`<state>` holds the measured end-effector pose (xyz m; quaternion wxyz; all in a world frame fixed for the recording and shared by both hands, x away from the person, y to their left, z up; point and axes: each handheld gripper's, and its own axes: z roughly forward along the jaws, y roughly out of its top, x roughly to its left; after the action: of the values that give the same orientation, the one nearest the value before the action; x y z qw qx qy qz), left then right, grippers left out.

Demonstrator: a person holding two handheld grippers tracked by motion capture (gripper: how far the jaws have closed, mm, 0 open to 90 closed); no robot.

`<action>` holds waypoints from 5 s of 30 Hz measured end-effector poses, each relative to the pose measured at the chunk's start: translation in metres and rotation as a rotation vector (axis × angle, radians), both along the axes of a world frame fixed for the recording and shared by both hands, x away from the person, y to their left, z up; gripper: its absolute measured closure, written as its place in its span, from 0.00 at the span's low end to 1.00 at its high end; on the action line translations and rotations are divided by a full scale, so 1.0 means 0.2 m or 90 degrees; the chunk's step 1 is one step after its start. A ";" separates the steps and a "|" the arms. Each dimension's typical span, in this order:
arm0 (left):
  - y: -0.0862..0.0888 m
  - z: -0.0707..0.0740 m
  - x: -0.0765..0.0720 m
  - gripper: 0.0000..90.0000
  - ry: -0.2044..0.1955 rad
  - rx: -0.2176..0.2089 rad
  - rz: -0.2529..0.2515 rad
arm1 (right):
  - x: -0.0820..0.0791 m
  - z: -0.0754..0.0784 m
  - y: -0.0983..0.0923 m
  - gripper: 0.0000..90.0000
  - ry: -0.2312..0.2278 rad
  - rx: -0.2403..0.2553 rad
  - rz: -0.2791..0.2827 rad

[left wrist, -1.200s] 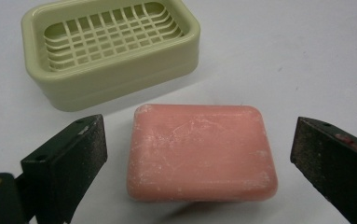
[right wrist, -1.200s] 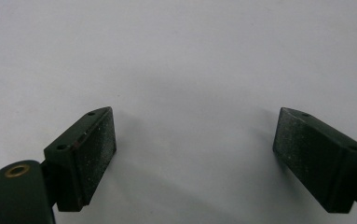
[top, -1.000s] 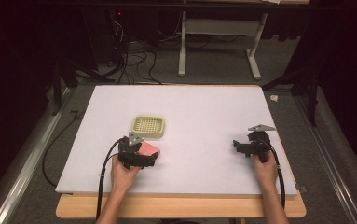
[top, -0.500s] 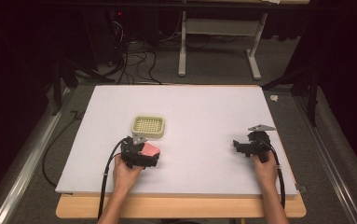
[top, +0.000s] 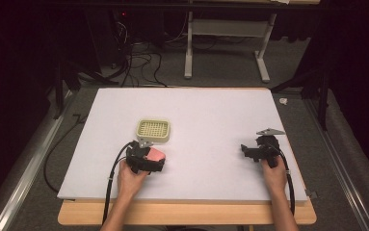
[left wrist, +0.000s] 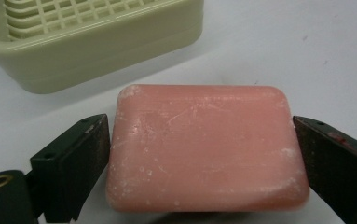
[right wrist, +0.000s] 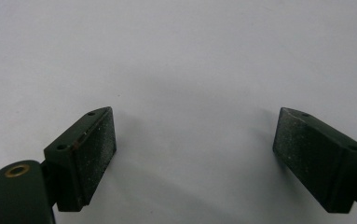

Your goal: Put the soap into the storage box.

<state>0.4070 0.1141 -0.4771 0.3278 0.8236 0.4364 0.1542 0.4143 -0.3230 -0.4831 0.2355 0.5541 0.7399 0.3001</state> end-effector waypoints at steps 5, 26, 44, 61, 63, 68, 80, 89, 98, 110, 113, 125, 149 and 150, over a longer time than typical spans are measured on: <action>-0.01 0.00 0.00 0.11 0.005 0.011 0.002 | 0.00 0.00 0.00 0.15 0.000 0.000 0.000; -0.02 -0.01 0.00 0.15 0.008 0.023 -0.004 | 0.00 0.00 0.00 0.15 0.000 0.001 0.000; 0.00 0.05 -0.02 0.16 -0.001 0.009 -0.004 | 0.00 0.00 0.00 0.15 0.000 0.001 0.000; -0.03 0.16 -0.02 0.16 -0.021 -0.017 -0.020 | 0.00 0.00 0.00 0.15 0.000 0.000 0.000; -0.02 0.16 -0.02 0.15 -0.022 -0.019 -0.020 | 0.00 0.00 0.00 0.15 0.000 0.000 0.000; -0.02 0.20 -0.01 0.15 -0.023 -0.037 -0.020 | 0.00 0.00 0.00 0.15 0.000 0.000 0.000; -0.03 0.28 0.03 0.16 -0.034 -0.043 -0.018 | 0.00 0.00 0.00 0.15 0.000 0.000 0.000; -0.04 0.32 0.08 0.15 -0.027 -0.054 -0.008 | 0.00 0.00 0.00 0.15 0.000 0.001 0.000; -0.07 0.35 0.15 0.16 -0.020 -0.043 0.001 | 0.00 0.00 0.00 0.15 0.000 0.000 0.000; -0.05 0.32 0.20 0.16 -0.022 -0.021 0.031 | 0.00 0.00 0.00 0.15 0.000 0.000 0.000; -0.05 0.33 0.21 0.16 -0.022 -0.015 0.033 | 0.00 0.00 0.00 0.15 0.000 0.001 0.000; -0.06 0.33 0.28 0.16 -0.017 -0.025 0.046 | 0.00 0.00 0.00 0.15 0.000 0.001 0.000; -0.12 0.29 0.46 0.16 0.007 0.007 0.097 | 0.00 0.00 0.00 0.15 0.000 0.001 0.000; -0.11 0.28 0.47 0.16 0.011 0.003 0.105 | 0.00 0.00 0.00 0.15 0.000 0.001 0.000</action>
<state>0.5012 0.0918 -0.4221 0.3081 0.7871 0.5052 0.1745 0.4144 -0.3230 -0.4831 0.2353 0.5544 0.7396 0.3006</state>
